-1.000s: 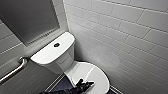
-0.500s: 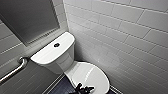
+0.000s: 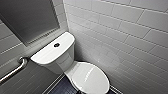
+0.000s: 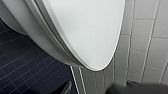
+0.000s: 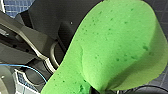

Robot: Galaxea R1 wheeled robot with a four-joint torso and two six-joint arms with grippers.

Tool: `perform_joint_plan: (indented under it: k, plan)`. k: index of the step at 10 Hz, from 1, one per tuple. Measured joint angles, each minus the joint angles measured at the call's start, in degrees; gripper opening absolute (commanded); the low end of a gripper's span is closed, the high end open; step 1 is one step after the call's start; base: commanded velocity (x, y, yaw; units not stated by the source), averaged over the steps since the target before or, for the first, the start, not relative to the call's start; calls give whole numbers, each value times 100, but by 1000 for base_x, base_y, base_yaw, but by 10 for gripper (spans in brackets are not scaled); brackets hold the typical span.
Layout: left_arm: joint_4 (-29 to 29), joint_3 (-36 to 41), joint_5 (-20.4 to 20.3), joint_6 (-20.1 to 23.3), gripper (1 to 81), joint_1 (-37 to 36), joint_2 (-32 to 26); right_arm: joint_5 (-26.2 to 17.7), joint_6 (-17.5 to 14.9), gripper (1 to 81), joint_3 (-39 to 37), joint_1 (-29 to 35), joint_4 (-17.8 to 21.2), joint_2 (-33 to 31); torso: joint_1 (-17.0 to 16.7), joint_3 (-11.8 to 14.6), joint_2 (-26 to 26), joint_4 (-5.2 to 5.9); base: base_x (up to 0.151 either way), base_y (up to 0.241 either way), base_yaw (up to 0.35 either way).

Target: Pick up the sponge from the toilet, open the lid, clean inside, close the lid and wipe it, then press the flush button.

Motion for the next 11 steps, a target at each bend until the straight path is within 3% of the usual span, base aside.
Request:
perform_joint_plan:
  k: [3,6,11]
  plan:
    - [0,-990,160,-5,811,-135,545,-9,-1,10,0,1,0,0,0,0,0,-2,0,0,0]
    - [-10,-1097,380,-163,811,-383,796,-17,-1,10,0,1,-2,13,0,-9,0,-2,0,0,0]
    - [-13,-1175,313,-336,811,-422,807,-30,0,10,0,6,-4,13,2,-151,0,-2,0,0,0]
